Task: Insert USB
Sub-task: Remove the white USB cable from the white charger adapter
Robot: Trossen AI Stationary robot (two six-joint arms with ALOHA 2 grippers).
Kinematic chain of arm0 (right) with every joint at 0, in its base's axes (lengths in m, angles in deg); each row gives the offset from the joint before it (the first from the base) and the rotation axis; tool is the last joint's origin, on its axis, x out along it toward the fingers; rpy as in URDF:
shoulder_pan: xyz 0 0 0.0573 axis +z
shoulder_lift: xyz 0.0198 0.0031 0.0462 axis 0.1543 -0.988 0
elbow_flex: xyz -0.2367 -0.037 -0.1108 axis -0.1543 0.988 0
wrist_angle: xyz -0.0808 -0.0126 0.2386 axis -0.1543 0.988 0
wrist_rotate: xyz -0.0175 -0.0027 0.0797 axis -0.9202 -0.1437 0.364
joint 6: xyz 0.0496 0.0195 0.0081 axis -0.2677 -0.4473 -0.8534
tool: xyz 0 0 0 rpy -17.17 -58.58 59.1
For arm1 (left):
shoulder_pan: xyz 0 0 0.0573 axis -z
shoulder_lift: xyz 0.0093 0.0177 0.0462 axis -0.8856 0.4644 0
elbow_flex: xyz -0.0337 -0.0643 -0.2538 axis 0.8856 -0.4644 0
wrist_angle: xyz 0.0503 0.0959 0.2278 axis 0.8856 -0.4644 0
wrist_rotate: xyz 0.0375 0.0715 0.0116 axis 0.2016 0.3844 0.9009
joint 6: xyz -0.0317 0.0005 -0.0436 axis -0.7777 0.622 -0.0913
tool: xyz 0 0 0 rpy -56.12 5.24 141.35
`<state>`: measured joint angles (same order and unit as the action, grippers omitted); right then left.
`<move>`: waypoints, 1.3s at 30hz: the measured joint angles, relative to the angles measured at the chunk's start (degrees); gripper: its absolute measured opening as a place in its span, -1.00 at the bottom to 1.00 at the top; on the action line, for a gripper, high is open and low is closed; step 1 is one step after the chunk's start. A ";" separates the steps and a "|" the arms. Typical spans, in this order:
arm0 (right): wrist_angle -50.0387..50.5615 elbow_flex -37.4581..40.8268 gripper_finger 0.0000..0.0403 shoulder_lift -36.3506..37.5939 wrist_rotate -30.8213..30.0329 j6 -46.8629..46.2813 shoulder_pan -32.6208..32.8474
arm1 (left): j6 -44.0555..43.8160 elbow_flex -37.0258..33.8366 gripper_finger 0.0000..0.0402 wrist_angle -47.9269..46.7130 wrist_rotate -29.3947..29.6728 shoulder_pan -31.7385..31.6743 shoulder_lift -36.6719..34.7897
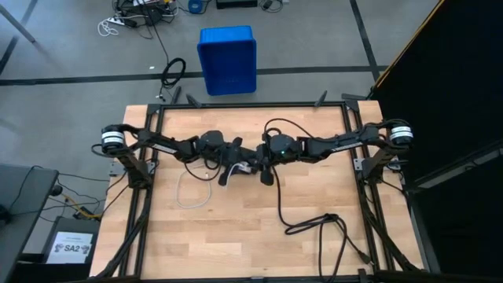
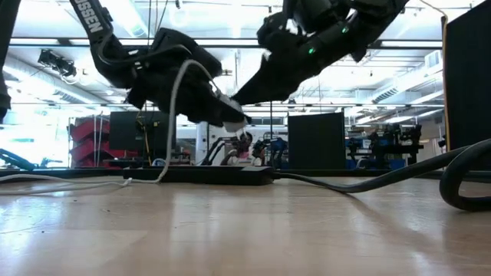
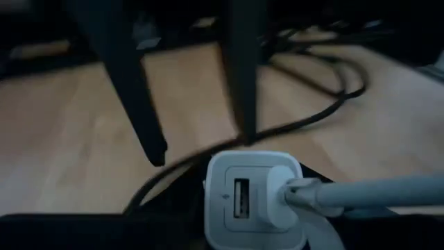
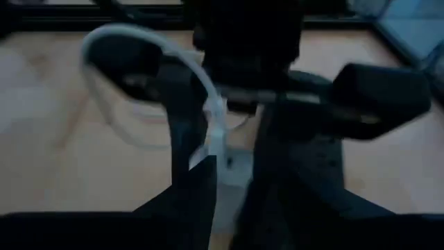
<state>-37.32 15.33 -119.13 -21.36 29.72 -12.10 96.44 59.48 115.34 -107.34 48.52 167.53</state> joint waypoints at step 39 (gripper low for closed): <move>-73.96 5.82 0.20 -25.76 34.71 -34.30 -4.97 | 17.11 -6.38 -0.32 11.62 2.88 6.03 -6.94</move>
<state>-111.27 21.14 -144.89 13.35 -4.59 -17.06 113.55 53.10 126.97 -104.46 54.56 160.59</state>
